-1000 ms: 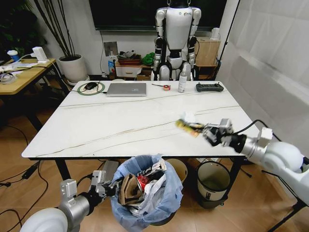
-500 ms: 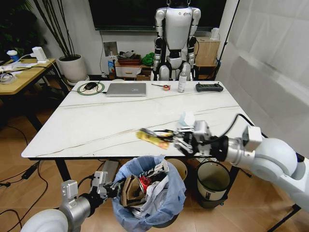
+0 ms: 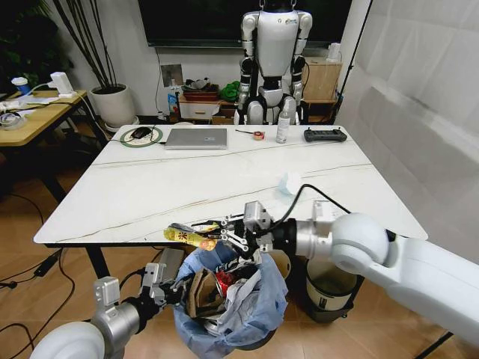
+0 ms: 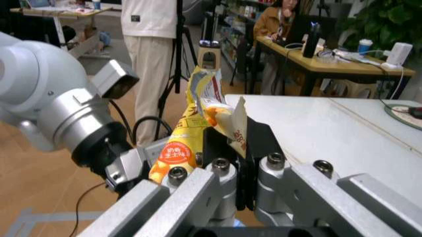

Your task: Pick up the trash bin and place the trash from the table into it.

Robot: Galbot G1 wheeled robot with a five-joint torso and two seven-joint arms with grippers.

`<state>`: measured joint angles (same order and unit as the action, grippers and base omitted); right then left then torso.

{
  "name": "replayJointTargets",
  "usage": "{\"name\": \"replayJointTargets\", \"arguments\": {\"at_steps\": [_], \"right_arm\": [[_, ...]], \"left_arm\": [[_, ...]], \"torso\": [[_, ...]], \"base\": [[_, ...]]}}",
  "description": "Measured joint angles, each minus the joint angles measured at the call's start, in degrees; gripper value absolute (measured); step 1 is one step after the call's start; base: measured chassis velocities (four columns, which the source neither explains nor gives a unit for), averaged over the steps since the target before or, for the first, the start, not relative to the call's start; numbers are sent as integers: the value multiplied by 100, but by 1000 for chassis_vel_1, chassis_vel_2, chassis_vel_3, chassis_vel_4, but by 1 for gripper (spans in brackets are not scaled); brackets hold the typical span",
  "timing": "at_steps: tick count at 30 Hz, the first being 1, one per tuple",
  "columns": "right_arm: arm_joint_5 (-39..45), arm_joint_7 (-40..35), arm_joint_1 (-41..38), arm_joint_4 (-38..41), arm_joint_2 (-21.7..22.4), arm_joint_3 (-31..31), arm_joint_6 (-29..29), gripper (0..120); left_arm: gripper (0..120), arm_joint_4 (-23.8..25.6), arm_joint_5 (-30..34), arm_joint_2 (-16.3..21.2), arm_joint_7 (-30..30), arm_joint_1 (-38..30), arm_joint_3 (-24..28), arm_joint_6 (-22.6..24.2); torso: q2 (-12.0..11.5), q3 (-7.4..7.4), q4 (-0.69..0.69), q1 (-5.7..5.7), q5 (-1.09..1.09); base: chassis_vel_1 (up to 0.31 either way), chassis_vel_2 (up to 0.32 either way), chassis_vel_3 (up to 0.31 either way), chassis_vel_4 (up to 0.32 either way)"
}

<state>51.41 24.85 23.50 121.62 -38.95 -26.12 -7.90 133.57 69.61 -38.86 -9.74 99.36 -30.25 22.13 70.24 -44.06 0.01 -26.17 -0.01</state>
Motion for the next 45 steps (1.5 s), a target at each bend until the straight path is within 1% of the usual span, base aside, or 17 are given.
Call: {"name": "replayJointTargets", "arguments": {"at_steps": [7,14,15,16,17,18,26,29,35,37,38,39,41,44,45], "right_arm": [[-204,139,-11,-290,-106,-141,72,0],[-481,334,72,-435,-73,-126,187,0],[-555,392,111,-434,-39,-95,227,2],[-645,462,180,-430,14,-41,290,6],[-645,462,180,-430,14,-41,290,6],[-730,532,266,-402,86,46,345,9],[-957,677,702,-247,357,476,428,11],[-1027,737,871,-211,449,643,458,15],[-1091,756,1076,-136,566,816,483,18],[-1110,760,1121,-121,587,851,489,22],[-1110,760,1121,-121,587,851,489,22],[-1111,761,1133,-111,600,864,492,27],[-1111,762,1147,-96,624,886,493,29],[-1106,763,1210,-57,673,943,505,36],[-1106,763,1210,-57,673,943,505,36]], "left_arm": [[0,-14,10,0,7,-20,-4,0],[0,-20,43,14,0,-22,-26,0],[0,-20,47,13,-9,-8,-30,0],[0,-18,50,13,-18,12,-43,0],[0,-18,50,13,-18,12,-43,0],[0,-17,52,25,-29,26,-63,0],[0,21,65,106,-107,83,-140,4],[0,50,82,132,-123,94,-162,5],[0,56,89,158,-142,102,-187,8],[0,56,97,163,-146,95,-187,8],[0,56,97,163,-146,95,-187,8],[0,55,101,167,-147,89,-187,8],[0,44,104,168,-148,75,-188,8],[0,40,105,169,-149,68,-193,8],[0,40,105,169,-149,68,-193,8]], "torso": [[0,0,-1,0,0],[0,0,-1,0,0],[0,0,-1,0,0],[0,0,-1,0,0],[0,0,-1,0,0],[0,0,-1,0,1],[0,1,-1,1,1],[0,1,-1,0,1],[0,1,-2,1,1],[0,1,-1,1,2],[0,1,-1,1,2],[1,1,-1,0,1],[0,1,-1,0,1],[0,1,-1,0,1],[0,1,-1,0,1]], "base": [[0,0,0,0],[0,0,0,0],[0,0,0,0],[0,0,0,0],[0,0,0,0],[0,0,0,0],[0,0,0,0],[0,0,0,0],[0,0,0,0],[0,0,0,0],[0,0,0,0],[0,0,0,0],[0,0,0,0],[0,0,0,0],[0,0,0,0]]}}
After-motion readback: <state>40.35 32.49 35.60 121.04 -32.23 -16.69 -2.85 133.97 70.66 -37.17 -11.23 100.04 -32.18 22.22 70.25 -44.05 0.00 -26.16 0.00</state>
